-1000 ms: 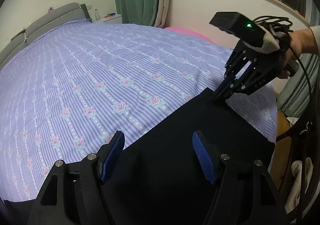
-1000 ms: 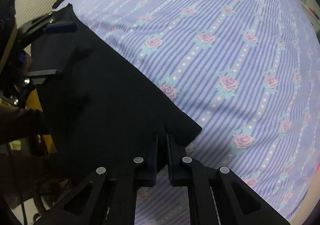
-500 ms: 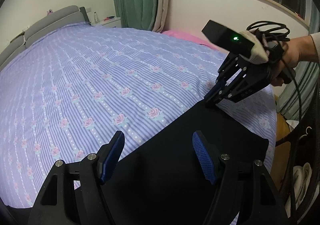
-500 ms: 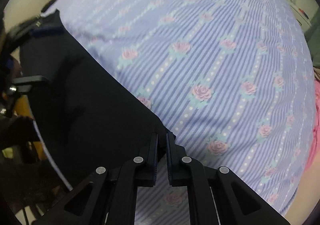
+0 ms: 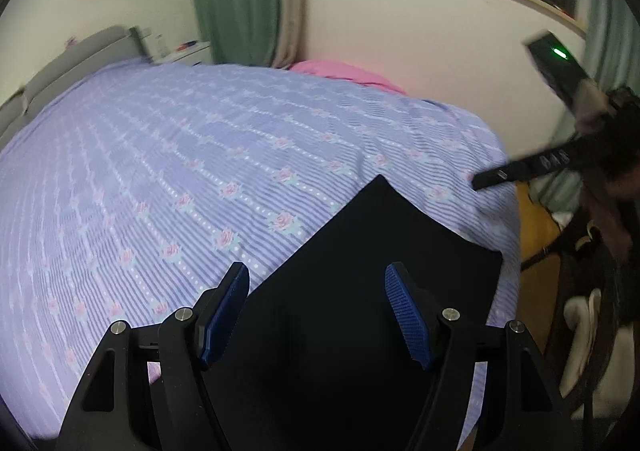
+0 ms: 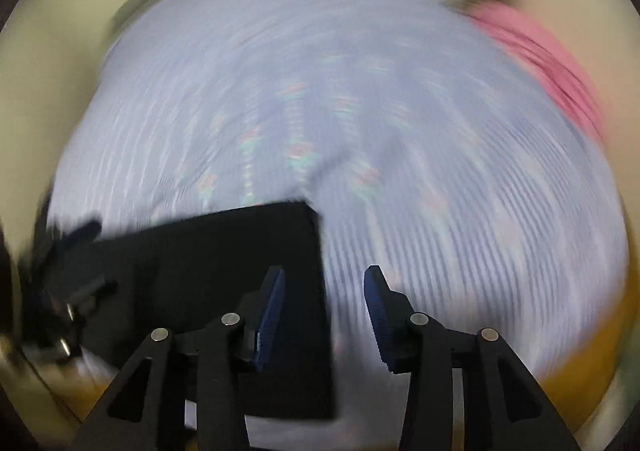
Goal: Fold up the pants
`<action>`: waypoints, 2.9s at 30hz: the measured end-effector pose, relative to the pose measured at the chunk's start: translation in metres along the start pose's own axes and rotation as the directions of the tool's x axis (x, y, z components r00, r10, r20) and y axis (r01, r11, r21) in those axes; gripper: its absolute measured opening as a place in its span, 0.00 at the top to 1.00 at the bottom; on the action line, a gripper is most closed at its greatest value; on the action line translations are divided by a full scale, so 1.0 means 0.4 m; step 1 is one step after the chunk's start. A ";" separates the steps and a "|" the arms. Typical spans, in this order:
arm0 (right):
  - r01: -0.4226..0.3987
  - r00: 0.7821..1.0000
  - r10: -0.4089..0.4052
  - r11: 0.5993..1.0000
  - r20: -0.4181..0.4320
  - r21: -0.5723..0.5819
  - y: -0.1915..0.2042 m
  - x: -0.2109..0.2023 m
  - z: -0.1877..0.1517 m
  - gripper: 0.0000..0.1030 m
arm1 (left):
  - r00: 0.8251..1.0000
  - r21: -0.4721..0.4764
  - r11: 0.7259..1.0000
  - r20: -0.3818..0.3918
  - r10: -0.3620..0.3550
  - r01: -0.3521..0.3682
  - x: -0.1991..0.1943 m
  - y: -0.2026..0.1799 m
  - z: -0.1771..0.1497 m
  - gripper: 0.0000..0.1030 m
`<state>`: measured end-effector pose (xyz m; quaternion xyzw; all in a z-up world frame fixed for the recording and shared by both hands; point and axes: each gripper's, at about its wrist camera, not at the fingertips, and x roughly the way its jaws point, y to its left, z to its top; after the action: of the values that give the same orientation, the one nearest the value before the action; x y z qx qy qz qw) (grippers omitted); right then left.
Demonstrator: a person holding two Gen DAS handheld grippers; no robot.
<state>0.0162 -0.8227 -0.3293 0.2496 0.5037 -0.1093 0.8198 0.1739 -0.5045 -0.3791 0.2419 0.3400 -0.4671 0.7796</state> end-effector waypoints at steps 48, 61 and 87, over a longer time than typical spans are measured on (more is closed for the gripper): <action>-0.246 0.968 0.119 0.645 0.222 0.724 -0.038 0.117 -0.363 0.85 | 0.597 0.188 0.651 -0.632 -0.493 0.736 0.520 -0.130 0.216 0.77; -0.243 0.916 0.040 0.847 0.398 0.473 0.177 -0.117 -0.347 0.87 | 0.668 0.368 0.560 -0.463 -0.582 0.742 0.191 0.026 0.298 0.81; -0.232 0.921 0.281 0.952 0.268 -0.199 1.234 -0.017 -0.718 0.87 | 0.833 0.290 0.797 -0.351 -0.427 0.530 -0.371 0.662 -0.470 0.81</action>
<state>0.0038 -0.2539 -0.2814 0.2267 0.3464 0.0050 0.9103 0.3039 -0.1720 -0.3738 0.3525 0.3967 -0.6692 0.5201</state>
